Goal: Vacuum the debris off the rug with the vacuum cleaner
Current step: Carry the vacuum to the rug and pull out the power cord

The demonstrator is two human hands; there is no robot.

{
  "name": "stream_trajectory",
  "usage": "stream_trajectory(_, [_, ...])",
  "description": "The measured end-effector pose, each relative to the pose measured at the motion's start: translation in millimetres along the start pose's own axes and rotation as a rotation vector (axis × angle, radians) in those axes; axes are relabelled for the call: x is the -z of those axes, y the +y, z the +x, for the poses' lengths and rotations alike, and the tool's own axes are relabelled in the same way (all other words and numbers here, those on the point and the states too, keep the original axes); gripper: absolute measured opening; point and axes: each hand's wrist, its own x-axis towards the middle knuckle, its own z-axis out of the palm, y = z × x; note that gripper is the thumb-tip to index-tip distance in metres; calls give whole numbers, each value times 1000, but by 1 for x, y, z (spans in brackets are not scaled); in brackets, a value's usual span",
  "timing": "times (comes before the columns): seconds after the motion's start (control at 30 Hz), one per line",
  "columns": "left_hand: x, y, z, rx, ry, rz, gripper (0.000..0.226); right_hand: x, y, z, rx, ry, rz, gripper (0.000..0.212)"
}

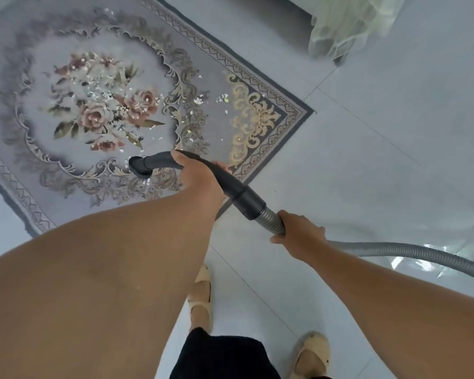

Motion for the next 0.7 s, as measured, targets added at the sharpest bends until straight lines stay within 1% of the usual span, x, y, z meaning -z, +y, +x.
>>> stream_trajectory(0.03, [2, 14, 17, 22, -18, -31, 73, -2, -22, 14, 8, 49, -11, 18])
stream_trajectory(0.07, [2, 14, 22, 8, -41, -29, 66, 1, -31, 15, 12, 100, -6, 18])
stream_trajectory(0.1, [0, 14, 26, 4, -60, 19, 64, 4, -44, 20, 1, 125, -13, 19])
stream_trajectory(0.13, [10, 28, 56, 12, -56, 76, 67, -3, -87, 43, 11, 135, -33, 23])
stream_trajectory(0.17, [14, 30, 68, -7, -63, 136, 74, -5, -113, 54, 8, 153, -41, 28])
stream_trajectory(0.23, [24, 23, 80, -45, -73, 201, 79, -8, -146, 64, 9, 171, 32, 30])
stream_trajectory(0.3, [38, 46, 118, -26, -76, 176, 70, -18, -199, 90, -13, 160, 103, 27])
stream_trajectory(0.37, [48, 64, 142, 63, -133, 176, 60, -25, -226, 101, -65, 149, 164, 24])
stream_trajectory(0.43, [53, 78, 167, 97, -170, 190, 54, -31, -244, 114, -68, 159, 148, 22])
stream_trajectory(0.5, [54, 94, 187, 53, -166, 192, 51, -30, -264, 131, -38, 177, 140, 24])
stream_trajectory(0.6, [55, 129, 213, -14, -130, 158, 50, -20, -300, 162, 51, 181, 158, 32])
stream_trajectory(0.7, [56, 166, 234, -115, -59, 95, 54, -12, -339, 189, 125, 215, 217, 31])
